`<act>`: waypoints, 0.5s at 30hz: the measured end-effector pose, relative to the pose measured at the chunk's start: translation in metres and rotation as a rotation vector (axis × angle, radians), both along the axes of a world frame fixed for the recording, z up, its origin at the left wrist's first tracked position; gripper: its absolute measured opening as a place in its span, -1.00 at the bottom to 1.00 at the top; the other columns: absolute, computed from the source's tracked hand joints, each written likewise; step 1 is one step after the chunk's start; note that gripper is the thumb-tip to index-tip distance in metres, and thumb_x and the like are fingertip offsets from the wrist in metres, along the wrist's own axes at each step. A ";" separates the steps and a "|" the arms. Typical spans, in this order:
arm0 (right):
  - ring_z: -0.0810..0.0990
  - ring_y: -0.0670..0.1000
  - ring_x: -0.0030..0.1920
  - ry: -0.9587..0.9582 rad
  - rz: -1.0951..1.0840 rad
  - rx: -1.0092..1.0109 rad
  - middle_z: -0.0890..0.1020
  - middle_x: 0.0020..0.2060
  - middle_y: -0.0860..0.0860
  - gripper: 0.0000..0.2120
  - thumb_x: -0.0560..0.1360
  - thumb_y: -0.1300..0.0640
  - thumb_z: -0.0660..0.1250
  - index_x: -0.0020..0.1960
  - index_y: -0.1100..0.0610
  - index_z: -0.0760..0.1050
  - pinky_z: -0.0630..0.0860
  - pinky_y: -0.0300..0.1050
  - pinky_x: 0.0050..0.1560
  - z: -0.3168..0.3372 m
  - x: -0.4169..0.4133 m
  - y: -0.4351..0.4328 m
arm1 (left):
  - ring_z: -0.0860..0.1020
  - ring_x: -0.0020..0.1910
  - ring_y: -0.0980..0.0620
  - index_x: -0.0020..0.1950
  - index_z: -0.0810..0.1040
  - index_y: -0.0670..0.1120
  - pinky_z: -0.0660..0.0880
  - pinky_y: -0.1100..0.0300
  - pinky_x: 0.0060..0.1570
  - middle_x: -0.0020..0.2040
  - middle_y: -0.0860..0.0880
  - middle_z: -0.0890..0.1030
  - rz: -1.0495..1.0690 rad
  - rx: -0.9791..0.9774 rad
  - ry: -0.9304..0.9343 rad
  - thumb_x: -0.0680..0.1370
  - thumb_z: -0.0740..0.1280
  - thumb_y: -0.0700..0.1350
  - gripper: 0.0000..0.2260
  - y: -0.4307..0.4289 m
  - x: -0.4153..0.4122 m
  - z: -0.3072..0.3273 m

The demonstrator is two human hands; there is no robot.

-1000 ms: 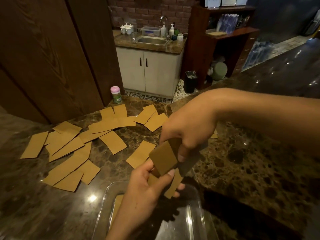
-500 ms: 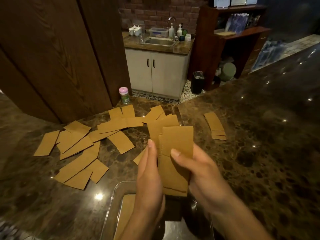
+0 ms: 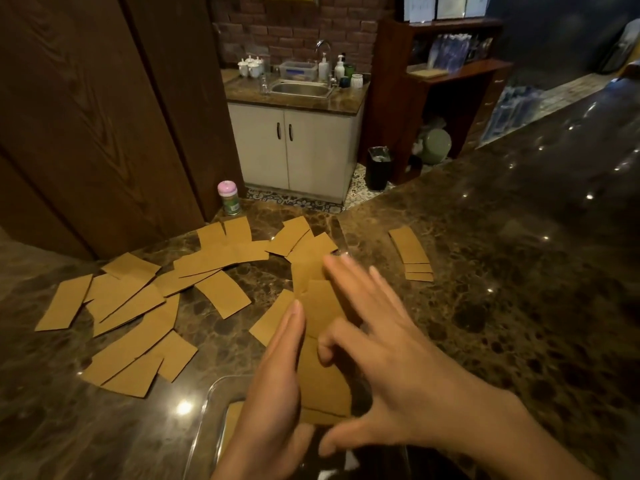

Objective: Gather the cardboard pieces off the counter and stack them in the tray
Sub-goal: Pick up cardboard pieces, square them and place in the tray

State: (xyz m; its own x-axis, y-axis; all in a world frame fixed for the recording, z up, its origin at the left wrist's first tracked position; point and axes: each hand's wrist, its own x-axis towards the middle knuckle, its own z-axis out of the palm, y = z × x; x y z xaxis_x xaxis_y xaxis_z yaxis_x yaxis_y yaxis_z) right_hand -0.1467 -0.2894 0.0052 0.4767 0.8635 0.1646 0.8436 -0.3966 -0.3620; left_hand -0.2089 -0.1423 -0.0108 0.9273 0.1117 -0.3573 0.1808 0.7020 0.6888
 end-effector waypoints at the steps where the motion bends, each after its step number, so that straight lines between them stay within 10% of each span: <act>1: -0.41 0.00 0.64 -0.015 0.013 -0.040 -0.27 0.68 0.01 -0.45 0.39 -0.39 0.46 0.13 -0.08 0.35 -0.29 0.05 0.59 0.003 0.002 -0.002 | 0.67 0.20 -0.14 0.26 0.67 0.04 0.50 -0.14 0.25 0.22 -0.15 0.70 -0.023 -0.047 -0.013 0.61 0.16 0.17 -0.60 -0.002 0.000 0.002; 9: -0.05 0.01 0.68 -0.057 0.010 0.050 0.13 0.65 0.04 -0.40 0.35 -0.33 0.52 0.14 0.02 0.40 0.03 0.04 0.67 0.010 0.015 -0.001 | 0.73 -0.02 -0.10 0.05 0.77 -0.04 0.69 0.05 -0.10 0.05 -0.22 0.74 -0.093 -0.136 -0.152 0.55 0.15 0.07 -0.59 0.001 -0.006 0.001; 15: -0.18 -0.09 0.63 0.104 0.050 -0.047 -0.11 0.63 -0.08 -0.34 0.34 -0.29 0.57 0.23 -0.09 0.29 0.07 -0.04 0.62 0.012 0.002 0.008 | 0.68 -0.19 -0.18 0.22 0.63 0.13 0.63 -0.02 -0.30 0.04 -0.22 0.72 -0.043 0.046 -0.147 0.57 0.15 0.18 -0.63 0.005 -0.006 0.000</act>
State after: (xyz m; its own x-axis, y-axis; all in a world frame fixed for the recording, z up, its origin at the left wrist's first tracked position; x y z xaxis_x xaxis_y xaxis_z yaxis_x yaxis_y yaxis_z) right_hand -0.1443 -0.2817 0.0170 0.4452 0.8923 0.0750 0.8215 -0.3737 -0.4306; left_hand -0.2145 -0.1369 -0.0106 0.9734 0.0839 -0.2131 0.1052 0.6627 0.7415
